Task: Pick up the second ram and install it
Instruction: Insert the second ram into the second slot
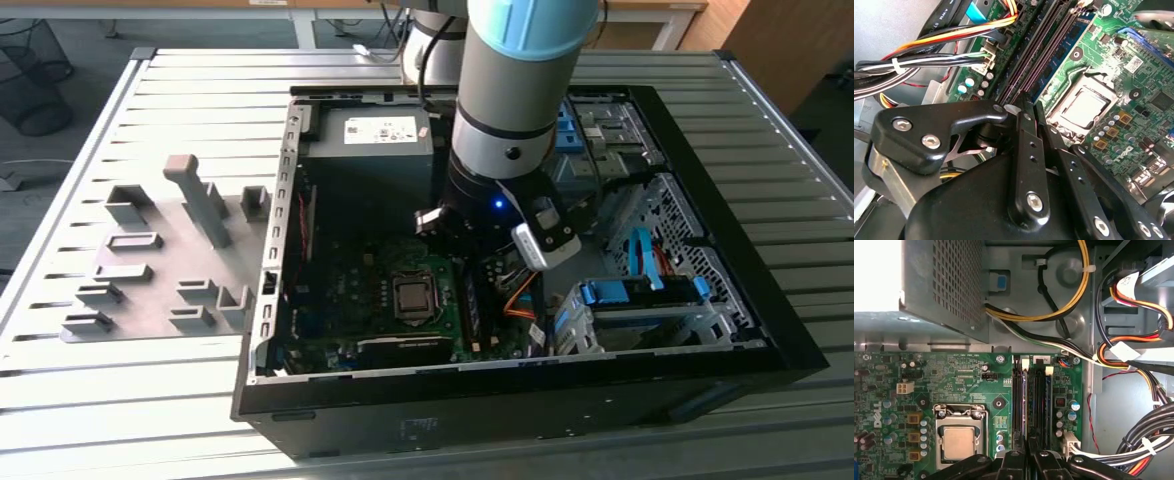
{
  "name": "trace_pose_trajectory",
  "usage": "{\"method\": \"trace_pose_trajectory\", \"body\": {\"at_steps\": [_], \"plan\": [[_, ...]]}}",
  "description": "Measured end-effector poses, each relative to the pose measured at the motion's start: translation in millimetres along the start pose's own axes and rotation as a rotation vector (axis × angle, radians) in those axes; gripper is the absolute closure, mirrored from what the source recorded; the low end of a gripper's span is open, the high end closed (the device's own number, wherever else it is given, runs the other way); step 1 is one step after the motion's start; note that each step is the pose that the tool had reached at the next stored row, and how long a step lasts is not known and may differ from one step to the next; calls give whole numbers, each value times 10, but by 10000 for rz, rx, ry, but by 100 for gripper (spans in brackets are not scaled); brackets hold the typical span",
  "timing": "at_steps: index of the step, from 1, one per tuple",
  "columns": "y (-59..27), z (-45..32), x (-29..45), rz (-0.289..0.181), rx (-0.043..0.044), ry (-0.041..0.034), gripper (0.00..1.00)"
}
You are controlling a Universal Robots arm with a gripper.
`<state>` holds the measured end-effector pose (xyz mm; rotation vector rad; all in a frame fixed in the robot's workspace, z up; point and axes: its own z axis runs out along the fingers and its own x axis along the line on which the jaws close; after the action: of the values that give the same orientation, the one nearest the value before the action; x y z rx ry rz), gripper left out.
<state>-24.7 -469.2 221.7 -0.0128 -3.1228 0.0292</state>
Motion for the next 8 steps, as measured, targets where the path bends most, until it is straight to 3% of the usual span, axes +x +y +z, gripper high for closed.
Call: {"method": "trace_pose_trajectory", "body": {"at_steps": [8], "plan": [[-26, 31, 0, 7, -2, 0, 86]]}}
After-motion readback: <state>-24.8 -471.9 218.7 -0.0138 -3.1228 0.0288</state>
